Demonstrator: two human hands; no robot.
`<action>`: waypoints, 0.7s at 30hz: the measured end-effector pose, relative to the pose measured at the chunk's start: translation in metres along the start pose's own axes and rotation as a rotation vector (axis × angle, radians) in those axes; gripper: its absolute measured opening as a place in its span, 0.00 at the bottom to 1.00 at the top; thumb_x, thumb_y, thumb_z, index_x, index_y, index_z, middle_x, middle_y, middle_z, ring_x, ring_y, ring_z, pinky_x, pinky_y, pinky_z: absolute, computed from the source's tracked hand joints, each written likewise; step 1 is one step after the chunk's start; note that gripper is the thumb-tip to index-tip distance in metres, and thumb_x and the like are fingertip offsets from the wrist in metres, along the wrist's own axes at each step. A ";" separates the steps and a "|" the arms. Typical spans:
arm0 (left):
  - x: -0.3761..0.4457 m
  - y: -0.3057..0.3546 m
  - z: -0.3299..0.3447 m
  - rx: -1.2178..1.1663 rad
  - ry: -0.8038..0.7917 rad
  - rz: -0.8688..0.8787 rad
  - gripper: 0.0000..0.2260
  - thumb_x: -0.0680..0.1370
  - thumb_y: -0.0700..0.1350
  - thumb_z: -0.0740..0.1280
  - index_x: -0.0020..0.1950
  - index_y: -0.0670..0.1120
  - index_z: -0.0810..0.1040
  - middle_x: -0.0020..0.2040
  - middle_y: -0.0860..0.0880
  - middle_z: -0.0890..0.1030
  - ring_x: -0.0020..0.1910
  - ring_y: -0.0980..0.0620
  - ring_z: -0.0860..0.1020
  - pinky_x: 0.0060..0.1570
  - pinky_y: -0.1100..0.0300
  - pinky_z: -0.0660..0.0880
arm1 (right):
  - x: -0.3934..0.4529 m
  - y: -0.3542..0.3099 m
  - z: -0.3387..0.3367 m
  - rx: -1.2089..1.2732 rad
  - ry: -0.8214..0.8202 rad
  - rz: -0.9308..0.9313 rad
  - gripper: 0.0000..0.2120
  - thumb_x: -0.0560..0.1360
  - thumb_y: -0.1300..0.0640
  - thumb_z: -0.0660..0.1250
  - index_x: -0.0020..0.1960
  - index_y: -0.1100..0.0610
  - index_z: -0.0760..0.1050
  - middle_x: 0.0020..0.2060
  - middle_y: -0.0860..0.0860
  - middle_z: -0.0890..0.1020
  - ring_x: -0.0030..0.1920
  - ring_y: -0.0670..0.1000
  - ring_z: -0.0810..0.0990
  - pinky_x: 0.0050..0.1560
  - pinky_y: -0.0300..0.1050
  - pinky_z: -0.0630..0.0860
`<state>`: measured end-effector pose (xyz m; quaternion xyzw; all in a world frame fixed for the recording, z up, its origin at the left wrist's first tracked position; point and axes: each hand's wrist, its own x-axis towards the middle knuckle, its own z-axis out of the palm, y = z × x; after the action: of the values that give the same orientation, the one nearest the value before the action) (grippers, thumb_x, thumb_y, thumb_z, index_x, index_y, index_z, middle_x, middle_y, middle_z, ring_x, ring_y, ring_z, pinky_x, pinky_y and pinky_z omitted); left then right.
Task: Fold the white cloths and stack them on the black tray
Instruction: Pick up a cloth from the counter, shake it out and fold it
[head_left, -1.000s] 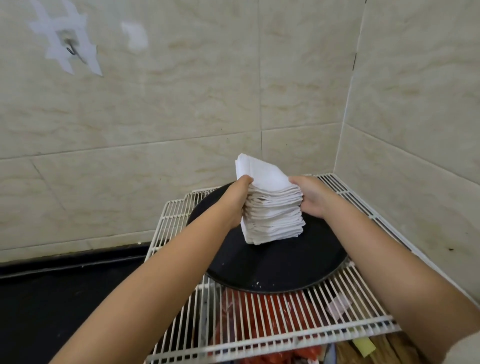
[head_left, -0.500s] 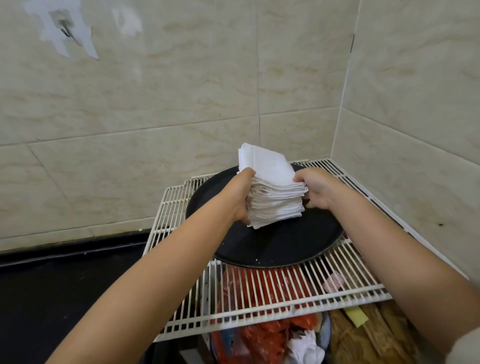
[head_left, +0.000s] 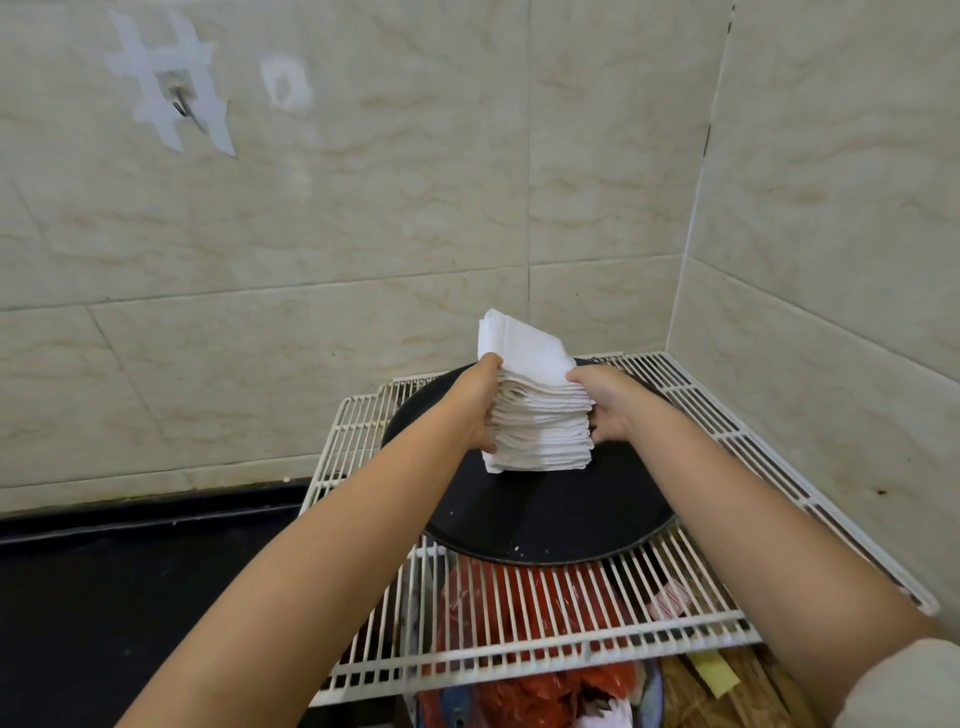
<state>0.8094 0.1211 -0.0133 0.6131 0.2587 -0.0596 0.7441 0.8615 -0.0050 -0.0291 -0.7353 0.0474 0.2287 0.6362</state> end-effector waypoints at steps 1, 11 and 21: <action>0.002 0.000 -0.003 0.013 0.001 -0.007 0.20 0.78 0.53 0.56 0.66 0.43 0.67 0.61 0.43 0.74 0.62 0.40 0.71 0.65 0.40 0.63 | -0.001 -0.001 0.003 -0.021 0.005 0.003 0.11 0.77 0.60 0.52 0.41 0.58 0.71 0.39 0.55 0.77 0.38 0.54 0.76 0.39 0.45 0.73; -0.003 -0.003 -0.014 0.212 0.113 0.260 0.27 0.82 0.52 0.53 0.77 0.45 0.49 0.77 0.46 0.54 0.75 0.44 0.56 0.71 0.49 0.57 | -0.011 -0.007 -0.011 0.063 0.065 -0.125 0.12 0.78 0.56 0.56 0.54 0.58 0.75 0.52 0.57 0.80 0.54 0.56 0.76 0.59 0.48 0.71; 0.011 -0.007 -0.006 0.427 -0.030 0.375 0.19 0.82 0.47 0.50 0.69 0.41 0.67 0.67 0.42 0.72 0.65 0.43 0.70 0.68 0.47 0.66 | -0.002 0.017 -0.002 0.057 0.097 -0.283 0.12 0.75 0.64 0.54 0.37 0.60 0.73 0.37 0.56 0.76 0.40 0.53 0.74 0.43 0.46 0.66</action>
<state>0.8147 0.1278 -0.0249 0.7920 0.1115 0.0170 0.6000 0.8538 -0.0104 -0.0432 -0.7264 -0.0196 0.0998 0.6797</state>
